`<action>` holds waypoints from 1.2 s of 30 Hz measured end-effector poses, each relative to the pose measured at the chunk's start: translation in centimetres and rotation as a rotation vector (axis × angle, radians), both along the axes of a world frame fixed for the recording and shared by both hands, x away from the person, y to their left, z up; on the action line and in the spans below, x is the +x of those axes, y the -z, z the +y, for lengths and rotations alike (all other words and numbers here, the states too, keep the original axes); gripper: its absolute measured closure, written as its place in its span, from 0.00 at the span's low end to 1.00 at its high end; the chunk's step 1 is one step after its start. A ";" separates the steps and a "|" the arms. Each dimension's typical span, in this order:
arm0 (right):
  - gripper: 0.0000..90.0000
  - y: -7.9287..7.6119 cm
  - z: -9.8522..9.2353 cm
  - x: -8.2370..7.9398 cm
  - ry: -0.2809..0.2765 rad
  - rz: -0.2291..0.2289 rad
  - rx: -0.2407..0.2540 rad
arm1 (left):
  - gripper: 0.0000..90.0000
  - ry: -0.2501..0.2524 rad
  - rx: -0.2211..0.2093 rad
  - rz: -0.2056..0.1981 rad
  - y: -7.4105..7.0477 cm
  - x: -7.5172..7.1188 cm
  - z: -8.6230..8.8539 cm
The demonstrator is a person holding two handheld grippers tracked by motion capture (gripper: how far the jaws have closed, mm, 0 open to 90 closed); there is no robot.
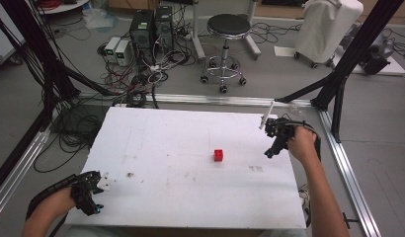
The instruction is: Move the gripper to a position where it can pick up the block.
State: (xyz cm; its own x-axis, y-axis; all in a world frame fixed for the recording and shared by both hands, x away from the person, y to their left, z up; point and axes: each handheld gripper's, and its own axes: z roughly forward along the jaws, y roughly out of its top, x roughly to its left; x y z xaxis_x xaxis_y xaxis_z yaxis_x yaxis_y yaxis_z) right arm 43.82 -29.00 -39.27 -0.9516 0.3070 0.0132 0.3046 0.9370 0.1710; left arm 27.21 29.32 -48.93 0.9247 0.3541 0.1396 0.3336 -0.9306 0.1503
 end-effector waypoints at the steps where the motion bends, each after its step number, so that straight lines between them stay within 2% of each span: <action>1: 0.13 -0.1 0.5 0.2 -0.019 -0.008 -0.004 | 0.25 -0.002 -0.001 0.002 0.0 0.0 0.0; 5: 0.13 0.0 2.4 0.9 -0.082 -0.017 -0.007 | 0.25 -0.002 -0.003 0.002 0.0 0.0 0.0; 6: 0.13 0.0 2.4 0.9 -0.082 -0.017 -0.007 | 0.25 -0.002 -0.003 0.003 0.0 0.0 0.0; 7: 0.13 0.2 3.5 1.1 -0.108 -0.009 -0.008 | 0.25 -0.002 -0.003 0.003 0.1 0.0 0.0; 11: 0.13 0.6 5.0 1.5 -0.143 0.009 -0.015 | 0.25 -0.001 -0.004 0.002 0.1 0.0 0.0; 13: 0.13 1.1 6.3 1.9 -0.181 0.022 -0.031 | 0.25 -0.004 -0.006 0.002 0.1 0.0 0.0; 15: 0.13 1.3 6.7 1.9 -0.180 0.023 -0.036 | 0.25 -0.003 -0.008 0.002 0.1 0.0 0.0; 24: 0.13 2.2 10.4 2.8 -0.247 0.022 -0.037 | 0.25 -0.002 -0.006 0.004 0.2 0.0 0.0; 28: 0.13 3.0 11.2 3.0 -0.285 0.018 -0.053 | 0.25 0.001 -0.005 0.006 0.2 0.0 0.0; 32: 0.13 3.7 11.9 3.1 -0.303 0.021 -0.073 | 0.25 0.002 -0.007 0.005 0.1 0.0 0.0; 36: 0.13 4.3 12.6 3.3 -0.311 0.022 -0.072 | 0.25 0.000 -0.009 0.006 0.1 0.0 0.0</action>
